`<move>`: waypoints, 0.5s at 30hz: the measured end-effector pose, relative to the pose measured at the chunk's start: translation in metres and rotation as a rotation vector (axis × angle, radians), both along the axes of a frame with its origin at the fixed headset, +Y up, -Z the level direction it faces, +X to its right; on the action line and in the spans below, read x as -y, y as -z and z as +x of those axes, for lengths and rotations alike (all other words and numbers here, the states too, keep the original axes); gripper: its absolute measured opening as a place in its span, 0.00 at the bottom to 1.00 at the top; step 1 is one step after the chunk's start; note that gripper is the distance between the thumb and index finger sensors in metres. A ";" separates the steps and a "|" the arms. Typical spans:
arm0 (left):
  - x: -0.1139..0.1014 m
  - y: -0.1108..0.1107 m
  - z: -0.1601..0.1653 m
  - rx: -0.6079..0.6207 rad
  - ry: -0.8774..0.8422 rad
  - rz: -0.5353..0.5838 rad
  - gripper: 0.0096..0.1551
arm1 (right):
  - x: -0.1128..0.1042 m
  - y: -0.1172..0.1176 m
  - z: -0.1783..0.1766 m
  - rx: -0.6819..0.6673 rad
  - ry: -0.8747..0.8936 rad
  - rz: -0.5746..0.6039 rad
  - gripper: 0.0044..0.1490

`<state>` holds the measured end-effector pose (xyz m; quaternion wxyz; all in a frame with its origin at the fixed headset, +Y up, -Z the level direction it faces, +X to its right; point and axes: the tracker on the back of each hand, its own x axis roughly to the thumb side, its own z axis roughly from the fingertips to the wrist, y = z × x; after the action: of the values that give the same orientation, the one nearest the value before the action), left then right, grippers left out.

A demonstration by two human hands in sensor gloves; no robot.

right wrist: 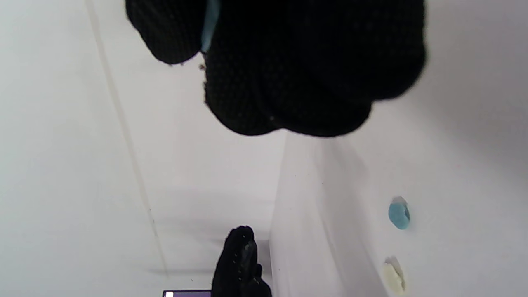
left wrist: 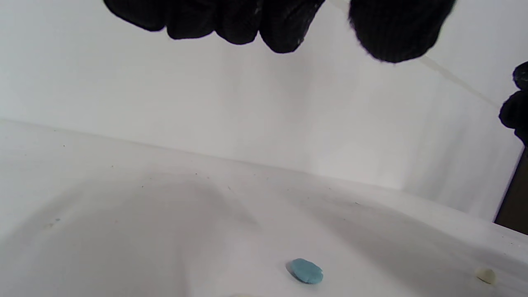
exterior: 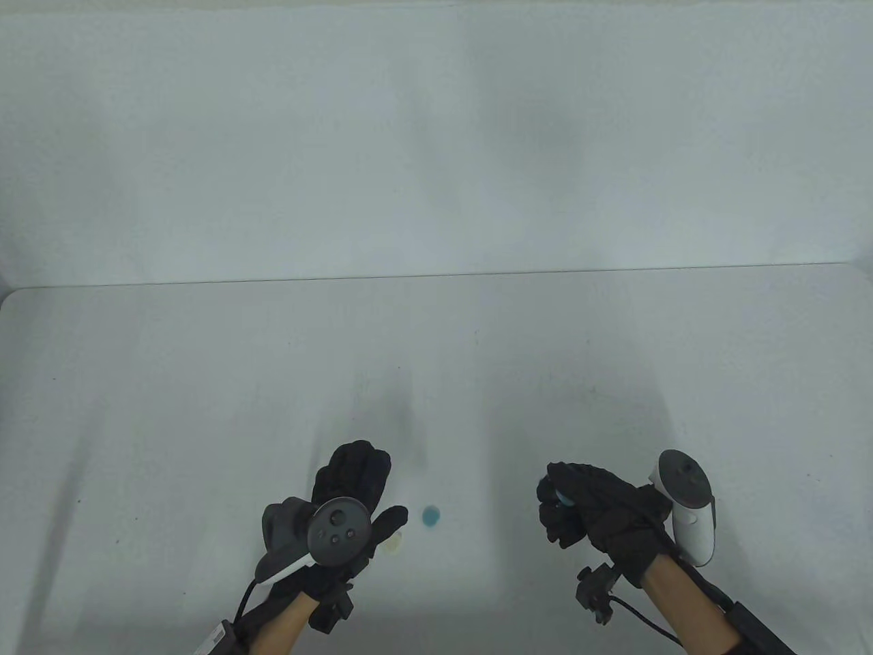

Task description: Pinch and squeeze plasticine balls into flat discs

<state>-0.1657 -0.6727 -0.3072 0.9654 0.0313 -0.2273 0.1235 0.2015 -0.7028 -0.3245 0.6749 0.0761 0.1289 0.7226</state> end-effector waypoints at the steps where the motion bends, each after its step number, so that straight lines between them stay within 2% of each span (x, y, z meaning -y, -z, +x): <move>1: 0.000 0.000 0.000 0.001 -0.005 -0.002 0.47 | -0.001 -0.001 -0.001 0.012 -0.014 0.015 0.25; 4: 0.000 -0.001 0.000 0.003 0.003 0.000 0.47 | 0.000 -0.002 -0.001 0.015 0.035 0.013 0.27; 6: 0.000 0.000 0.000 0.003 -0.001 0.002 0.47 | 0.003 0.000 0.001 -0.045 0.069 -0.012 0.43; 8: 0.001 0.001 0.000 0.002 -0.005 -0.007 0.47 | 0.006 0.000 0.001 -0.071 0.095 -0.034 0.48; 11: 0.001 0.000 0.001 0.003 0.007 -0.002 0.47 | 0.007 0.002 -0.003 -0.122 0.112 -0.045 0.43; 15: 0.003 0.000 0.001 0.003 0.003 -0.012 0.47 | 0.005 0.003 -0.005 -0.158 0.167 -0.053 0.31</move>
<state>-0.1649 -0.6752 -0.3076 0.9654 0.0249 -0.2281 0.1237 0.1961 -0.7080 -0.3270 0.7222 0.1254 0.1943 0.6519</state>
